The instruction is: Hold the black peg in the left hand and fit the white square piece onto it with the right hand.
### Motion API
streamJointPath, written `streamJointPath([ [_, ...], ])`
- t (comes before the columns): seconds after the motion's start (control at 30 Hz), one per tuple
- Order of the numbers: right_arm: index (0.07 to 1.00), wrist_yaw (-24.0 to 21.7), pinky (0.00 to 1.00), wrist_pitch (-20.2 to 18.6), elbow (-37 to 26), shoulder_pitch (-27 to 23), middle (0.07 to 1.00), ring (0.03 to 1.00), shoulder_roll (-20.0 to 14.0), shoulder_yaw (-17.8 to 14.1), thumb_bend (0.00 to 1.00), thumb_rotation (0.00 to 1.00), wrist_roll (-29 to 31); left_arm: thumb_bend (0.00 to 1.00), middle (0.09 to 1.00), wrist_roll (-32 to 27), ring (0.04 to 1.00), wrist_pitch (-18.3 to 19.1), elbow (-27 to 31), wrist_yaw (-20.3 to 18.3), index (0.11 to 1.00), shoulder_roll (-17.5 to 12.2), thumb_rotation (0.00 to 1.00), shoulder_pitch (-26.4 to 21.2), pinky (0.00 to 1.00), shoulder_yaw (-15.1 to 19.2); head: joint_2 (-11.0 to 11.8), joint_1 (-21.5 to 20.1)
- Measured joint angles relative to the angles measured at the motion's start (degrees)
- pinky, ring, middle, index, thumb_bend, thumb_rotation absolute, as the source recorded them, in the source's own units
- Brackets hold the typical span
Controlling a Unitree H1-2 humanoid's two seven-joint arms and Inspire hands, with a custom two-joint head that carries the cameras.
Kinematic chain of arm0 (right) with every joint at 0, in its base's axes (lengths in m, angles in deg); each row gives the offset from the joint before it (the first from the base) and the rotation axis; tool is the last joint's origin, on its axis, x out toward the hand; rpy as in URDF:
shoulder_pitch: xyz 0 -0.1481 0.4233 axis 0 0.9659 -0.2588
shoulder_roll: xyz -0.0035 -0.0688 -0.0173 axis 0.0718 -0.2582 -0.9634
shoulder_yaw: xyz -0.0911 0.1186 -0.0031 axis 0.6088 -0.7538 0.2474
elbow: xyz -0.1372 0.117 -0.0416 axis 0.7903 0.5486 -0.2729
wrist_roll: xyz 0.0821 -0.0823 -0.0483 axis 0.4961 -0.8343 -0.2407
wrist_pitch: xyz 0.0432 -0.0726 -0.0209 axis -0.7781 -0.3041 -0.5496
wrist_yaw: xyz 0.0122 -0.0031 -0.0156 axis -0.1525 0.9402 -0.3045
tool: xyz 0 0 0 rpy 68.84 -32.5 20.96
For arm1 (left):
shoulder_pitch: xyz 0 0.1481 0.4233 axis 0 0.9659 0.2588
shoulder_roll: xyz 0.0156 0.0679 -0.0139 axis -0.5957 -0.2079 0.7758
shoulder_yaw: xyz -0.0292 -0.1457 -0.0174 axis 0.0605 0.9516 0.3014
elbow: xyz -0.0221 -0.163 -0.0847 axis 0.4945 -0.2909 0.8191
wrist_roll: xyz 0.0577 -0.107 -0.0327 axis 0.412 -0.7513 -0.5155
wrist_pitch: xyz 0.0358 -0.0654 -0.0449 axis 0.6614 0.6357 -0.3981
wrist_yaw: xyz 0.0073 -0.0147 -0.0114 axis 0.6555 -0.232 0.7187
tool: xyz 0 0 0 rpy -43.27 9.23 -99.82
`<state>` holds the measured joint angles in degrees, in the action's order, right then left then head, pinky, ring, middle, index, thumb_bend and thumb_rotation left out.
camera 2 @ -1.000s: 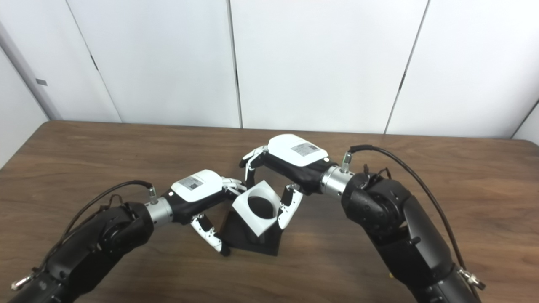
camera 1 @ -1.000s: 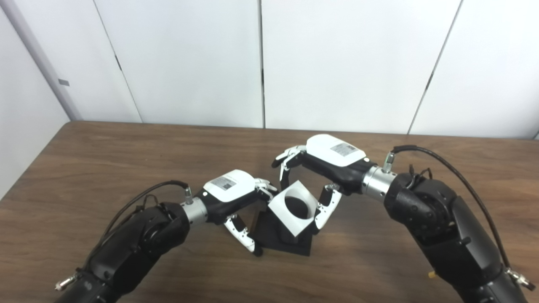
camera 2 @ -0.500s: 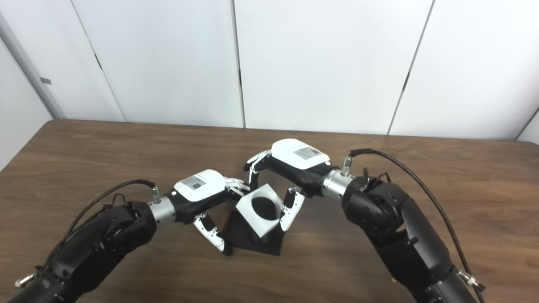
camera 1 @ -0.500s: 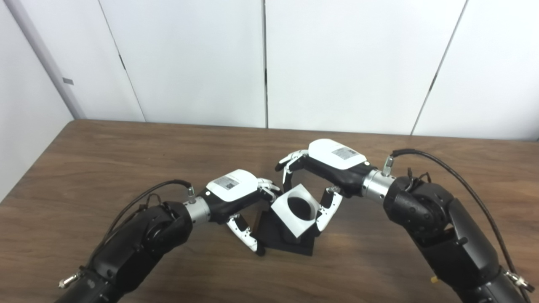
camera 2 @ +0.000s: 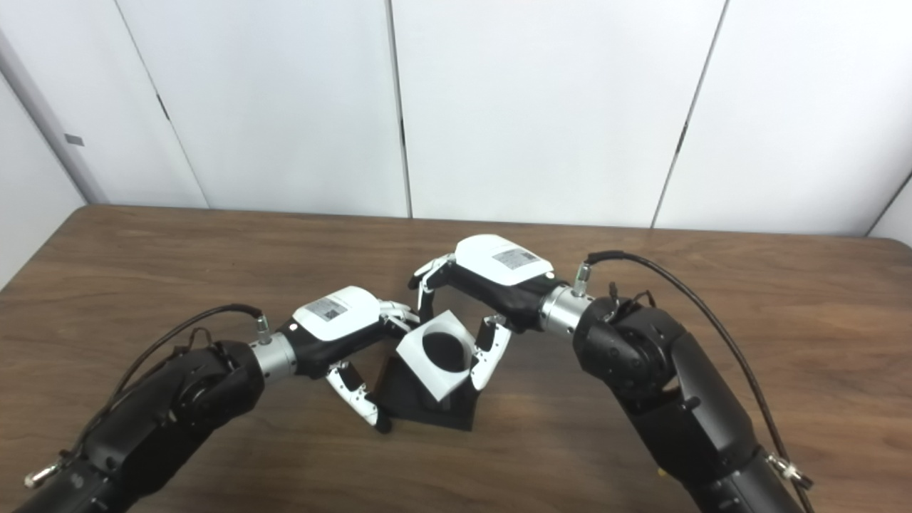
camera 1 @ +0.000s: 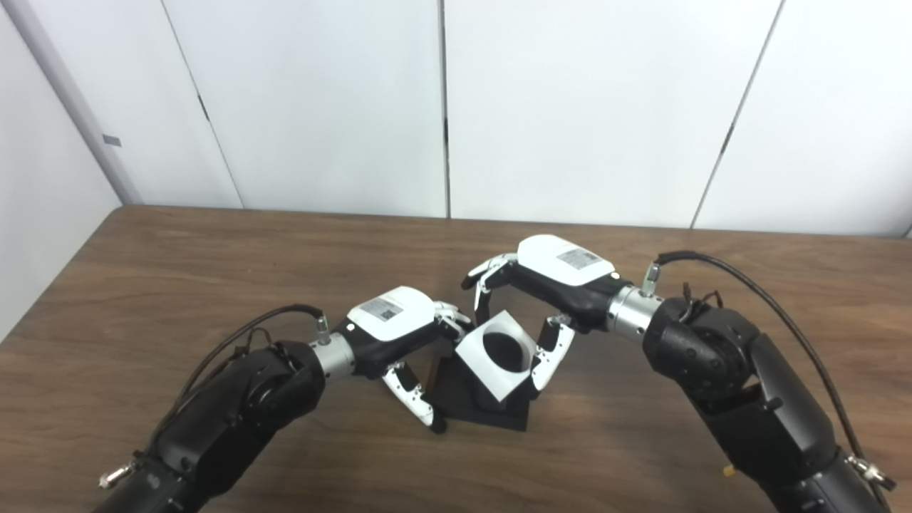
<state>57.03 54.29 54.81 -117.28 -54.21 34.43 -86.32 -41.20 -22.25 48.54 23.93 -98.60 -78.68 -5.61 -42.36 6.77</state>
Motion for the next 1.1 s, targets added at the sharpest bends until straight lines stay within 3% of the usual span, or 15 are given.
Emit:
streamJointPath([
  [0.33,0.476,-1.96,0.75,-1.49,0.54,0.15,0.800,0.853,0.70,3.99,0.52,0.14,-2.60,0.52,0.851,0.11,0.901,0.40,0.02,-0.07,0.491,0.17,0.07,-0.23,0.84,-0.28,-0.09,0.00],
  [0.9,0.494,-3.18,0.75,-2.30,0.18,-0.17,0.799,0.845,0.11,4.28,0.52,0.16,-2.80,0.52,0.856,0.08,0.897,-0.11,0.10,-0.18,0.491,0.18,0.07,-0.33,0.83,-0.38,-0.09,-0.18],
  [0.93,0.593,-3.92,0.76,-2.79,0.07,-0.32,0.809,0.847,0.06,4.28,0.66,0.27,-2.79,0.52,0.854,0.08,0.895,-0.12,0.10,-0.18,0.490,0.18,0.07,-0.34,0.83,-0.38,-0.09,-0.18],
  [1.0,0.712,-5.34,0.77,-4.04,-0.07,-0.59,0.829,0.850,-0.06,4.30,0.82,0.36,-2.77,0.52,0.851,0.08,0.895,-0.12,0.10,-0.18,0.490,0.20,0.07,-0.33,0.83,-0.35,0.00,-0.18],
  [1.1,0.799,-6.90,0.76,-4.68,-0.08,-0.56,0.854,0.857,-0.64,4.32,0.91,0.39,-2.66,0.52,0.848,0.01,0.891,-0.11,0.10,-0.18,0.490,0.21,0.07,-0.26,0.84,-0.21,-0.09,-0.26],
])
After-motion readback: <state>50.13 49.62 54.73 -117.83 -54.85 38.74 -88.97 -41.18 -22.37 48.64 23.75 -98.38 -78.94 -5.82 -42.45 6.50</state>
